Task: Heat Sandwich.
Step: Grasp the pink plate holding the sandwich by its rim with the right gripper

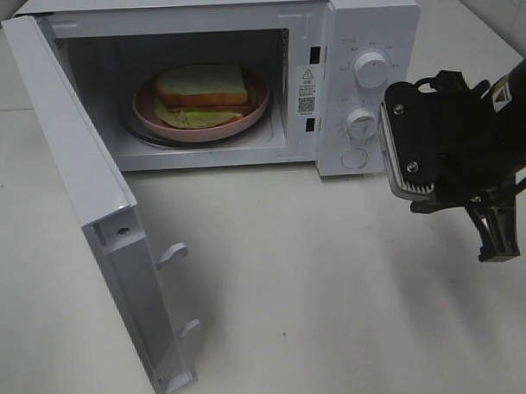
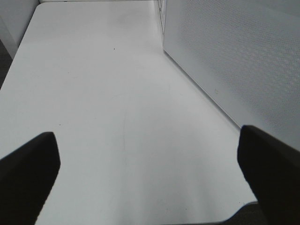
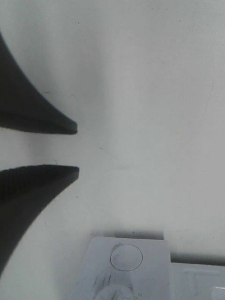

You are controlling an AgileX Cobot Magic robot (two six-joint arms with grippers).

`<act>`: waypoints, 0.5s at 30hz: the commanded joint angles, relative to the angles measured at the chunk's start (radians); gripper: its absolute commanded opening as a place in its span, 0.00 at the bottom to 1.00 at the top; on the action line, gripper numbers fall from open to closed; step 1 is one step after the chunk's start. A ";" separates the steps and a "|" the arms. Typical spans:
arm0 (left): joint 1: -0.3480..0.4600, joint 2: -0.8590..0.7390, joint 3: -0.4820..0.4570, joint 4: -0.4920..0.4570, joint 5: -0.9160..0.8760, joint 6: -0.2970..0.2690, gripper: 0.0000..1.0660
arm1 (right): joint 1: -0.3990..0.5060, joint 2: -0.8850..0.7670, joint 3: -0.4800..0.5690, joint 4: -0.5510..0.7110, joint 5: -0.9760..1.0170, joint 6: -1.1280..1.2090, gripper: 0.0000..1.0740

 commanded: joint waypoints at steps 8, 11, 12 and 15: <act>-0.001 -0.017 0.002 -0.005 -0.013 -0.005 0.92 | -0.004 -0.008 -0.006 -0.004 -0.025 -0.007 0.76; -0.001 -0.017 0.002 -0.005 -0.013 -0.005 0.92 | -0.004 -0.008 -0.006 -0.004 -0.026 0.029 0.85; -0.001 -0.017 0.002 -0.005 -0.013 -0.005 0.92 | -0.004 -0.008 -0.006 -0.004 -0.026 0.039 0.86; -0.001 -0.017 0.002 -0.005 -0.013 -0.005 0.92 | -0.004 -0.008 -0.006 -0.004 -0.029 0.039 0.85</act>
